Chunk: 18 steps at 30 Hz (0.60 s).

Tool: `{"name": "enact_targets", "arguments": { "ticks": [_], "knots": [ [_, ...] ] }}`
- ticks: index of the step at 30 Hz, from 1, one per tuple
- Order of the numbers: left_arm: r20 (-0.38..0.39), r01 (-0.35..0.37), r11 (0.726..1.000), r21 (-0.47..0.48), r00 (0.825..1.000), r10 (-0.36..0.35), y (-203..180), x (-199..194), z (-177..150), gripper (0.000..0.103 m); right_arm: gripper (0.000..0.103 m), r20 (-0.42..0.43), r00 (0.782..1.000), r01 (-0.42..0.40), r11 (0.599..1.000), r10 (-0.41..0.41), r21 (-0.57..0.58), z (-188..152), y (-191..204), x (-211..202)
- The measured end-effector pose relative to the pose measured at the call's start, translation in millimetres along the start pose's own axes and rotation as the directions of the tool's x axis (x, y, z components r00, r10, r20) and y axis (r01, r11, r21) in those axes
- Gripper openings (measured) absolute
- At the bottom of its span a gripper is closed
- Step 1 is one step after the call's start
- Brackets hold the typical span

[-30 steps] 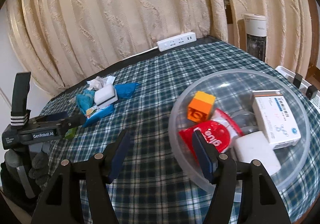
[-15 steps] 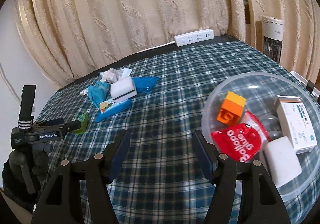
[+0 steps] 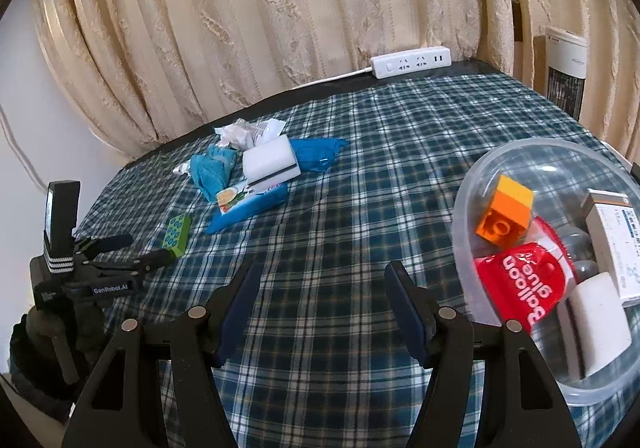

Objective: Organize objects
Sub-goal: 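Lower the left gripper onto the green blue-dotted block and close it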

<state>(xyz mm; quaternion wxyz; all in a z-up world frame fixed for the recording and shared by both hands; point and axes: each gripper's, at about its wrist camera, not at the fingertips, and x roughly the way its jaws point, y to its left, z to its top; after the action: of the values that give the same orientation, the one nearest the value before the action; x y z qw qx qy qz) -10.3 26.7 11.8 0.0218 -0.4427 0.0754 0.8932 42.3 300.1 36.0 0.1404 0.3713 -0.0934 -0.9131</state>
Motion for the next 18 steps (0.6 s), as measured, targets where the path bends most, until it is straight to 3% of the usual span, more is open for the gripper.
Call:
{"name": "enact_targets", "arguments": {
  "ticks": [9,18],
  "knots": [
    [-0.015,-0.04,0.998,0.041,0.999,0.041,-4.9,15.8,11.6,0.098,0.066,0.001,1.0,-0.016,1.0,0.016,-0.012,1.8,10.5,2.8],
    [-0.017,-0.008,0.999,0.05,1.0,0.009,-7.4,31.7,31.2,0.098,0.066,-0.006,1.0,-0.02,1.0,0.02,-0.01,1.0,11.3,5.0]
  ]
}}
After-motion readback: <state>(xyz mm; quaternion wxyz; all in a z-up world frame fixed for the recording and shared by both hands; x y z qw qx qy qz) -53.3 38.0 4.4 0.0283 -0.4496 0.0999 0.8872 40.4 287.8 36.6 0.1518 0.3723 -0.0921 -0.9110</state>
